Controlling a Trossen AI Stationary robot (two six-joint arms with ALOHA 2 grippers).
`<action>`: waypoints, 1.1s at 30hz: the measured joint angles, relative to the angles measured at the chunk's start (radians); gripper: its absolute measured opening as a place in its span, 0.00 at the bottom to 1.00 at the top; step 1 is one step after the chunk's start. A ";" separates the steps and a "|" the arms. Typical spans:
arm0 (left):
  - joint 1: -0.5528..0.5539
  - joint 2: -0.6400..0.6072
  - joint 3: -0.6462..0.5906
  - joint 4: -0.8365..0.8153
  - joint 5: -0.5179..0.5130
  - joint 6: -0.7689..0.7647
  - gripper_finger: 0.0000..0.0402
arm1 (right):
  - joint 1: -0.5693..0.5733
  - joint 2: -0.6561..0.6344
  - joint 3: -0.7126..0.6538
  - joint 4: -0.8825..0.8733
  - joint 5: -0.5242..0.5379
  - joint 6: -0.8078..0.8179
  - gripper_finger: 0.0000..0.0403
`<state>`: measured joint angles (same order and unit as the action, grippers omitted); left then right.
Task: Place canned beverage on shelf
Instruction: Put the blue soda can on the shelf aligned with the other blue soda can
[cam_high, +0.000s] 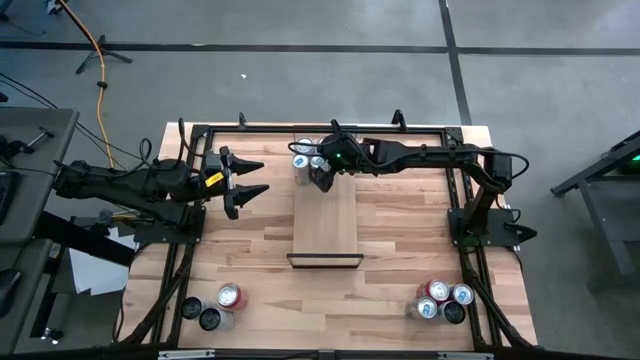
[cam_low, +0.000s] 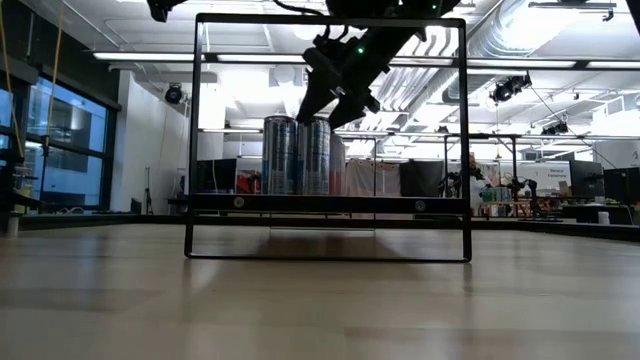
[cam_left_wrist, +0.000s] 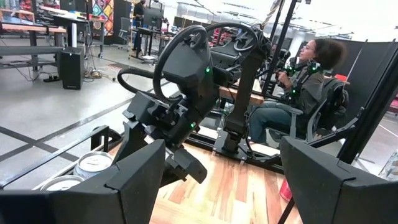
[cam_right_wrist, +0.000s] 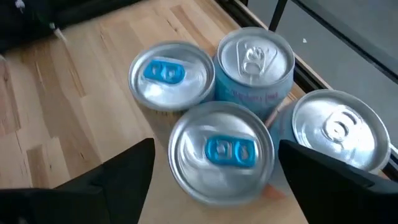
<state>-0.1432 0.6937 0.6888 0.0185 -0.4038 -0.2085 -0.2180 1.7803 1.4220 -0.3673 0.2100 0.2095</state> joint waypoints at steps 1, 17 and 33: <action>0.000 0.000 0.000 0.000 0.000 0.000 0.69 | 0.000 -0.006 0.000 -0.008 0.000 -0.012 0.82; 0.000 -0.044 0.000 -0.003 -0.001 0.019 0.69 | 0.000 -0.223 -0.006 -0.585 -0.026 -0.137 0.82; 0.000 -0.043 0.000 -0.005 -0.017 -0.026 0.69 | 0.087 -0.836 -0.637 -0.202 -0.142 0.348 0.82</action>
<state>-0.1432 0.6502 0.6891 0.0133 -0.4205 -0.2348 -0.1307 0.9448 0.7854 -0.5698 0.0679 0.5572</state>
